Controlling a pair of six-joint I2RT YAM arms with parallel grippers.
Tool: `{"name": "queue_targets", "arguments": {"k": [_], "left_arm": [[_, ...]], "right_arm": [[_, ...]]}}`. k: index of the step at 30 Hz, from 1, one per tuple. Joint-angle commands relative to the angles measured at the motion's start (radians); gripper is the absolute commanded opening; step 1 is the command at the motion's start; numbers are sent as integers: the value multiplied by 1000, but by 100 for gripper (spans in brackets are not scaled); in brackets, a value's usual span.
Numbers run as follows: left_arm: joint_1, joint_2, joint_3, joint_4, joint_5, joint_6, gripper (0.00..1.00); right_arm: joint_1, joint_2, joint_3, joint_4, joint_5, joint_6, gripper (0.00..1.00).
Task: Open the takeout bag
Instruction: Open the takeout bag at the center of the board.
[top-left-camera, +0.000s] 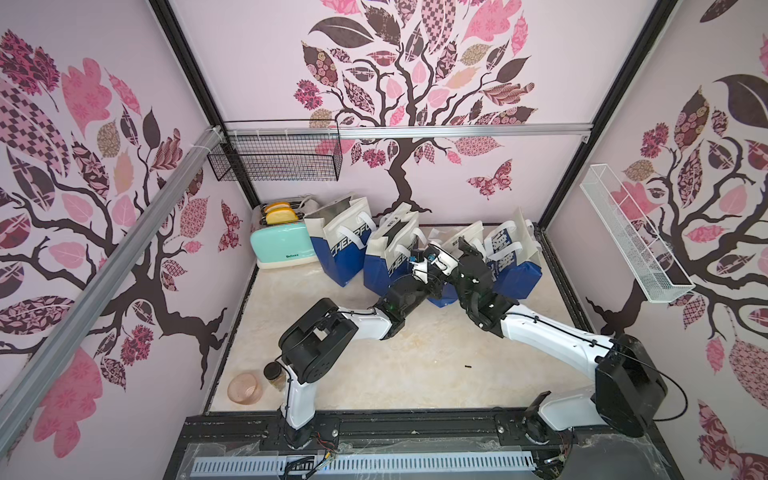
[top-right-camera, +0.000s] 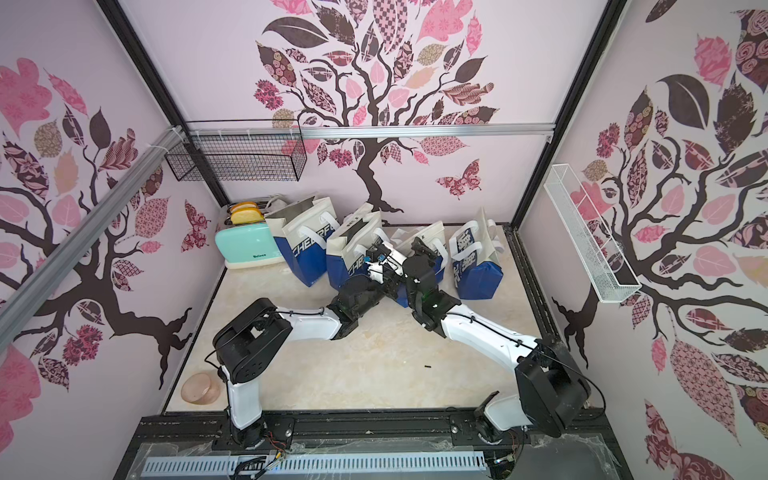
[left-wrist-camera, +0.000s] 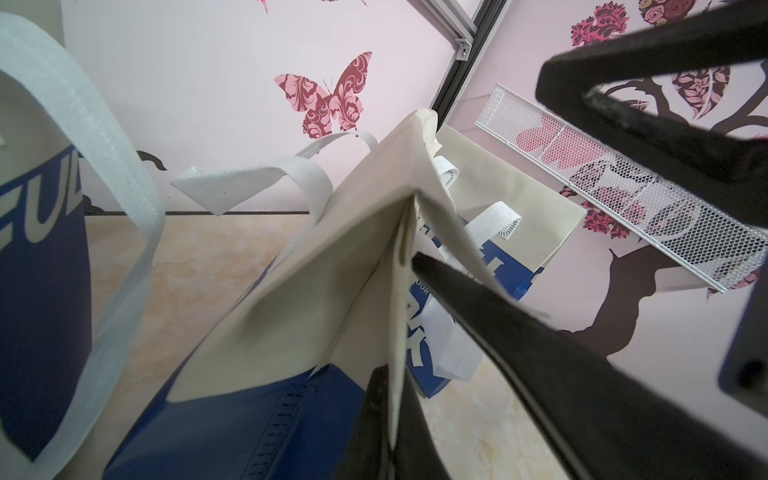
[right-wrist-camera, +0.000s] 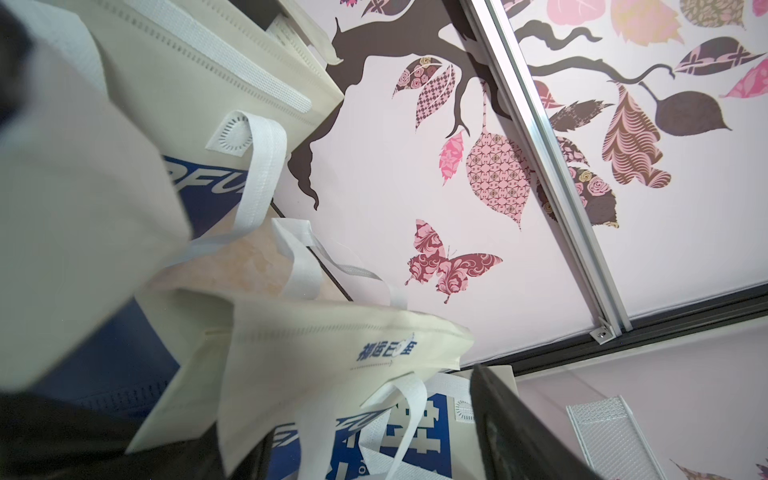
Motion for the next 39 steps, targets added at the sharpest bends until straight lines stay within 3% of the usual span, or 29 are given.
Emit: {"name": "queue_targets", "arguments": {"k": [1, 7, 15, 28, 32, 39], "left_arm": [[-3, -13, -19, 2, 8, 15, 6], [-3, -23, -29, -8, 14, 23, 4], [-3, -38, -52, -17, 11, 28, 4], [-4, -47, -58, -40, 14, 30, 3], [-5, -53, -68, -45, 15, 30, 3], [-4, -58, -74, -53, 14, 29, 3]], "right_arm": [[10, 25, 43, 38, 6, -14, 72], [9, 59, 69, 70, 32, -61, 64], [8, 65, 113, 92, 55, -117, 72], [6, 74, 129, 61, 38, -119, 66], [5, 61, 137, 20, 33, -109, 79], [-10, 53, 155, -19, 19, -107, 79]]}}
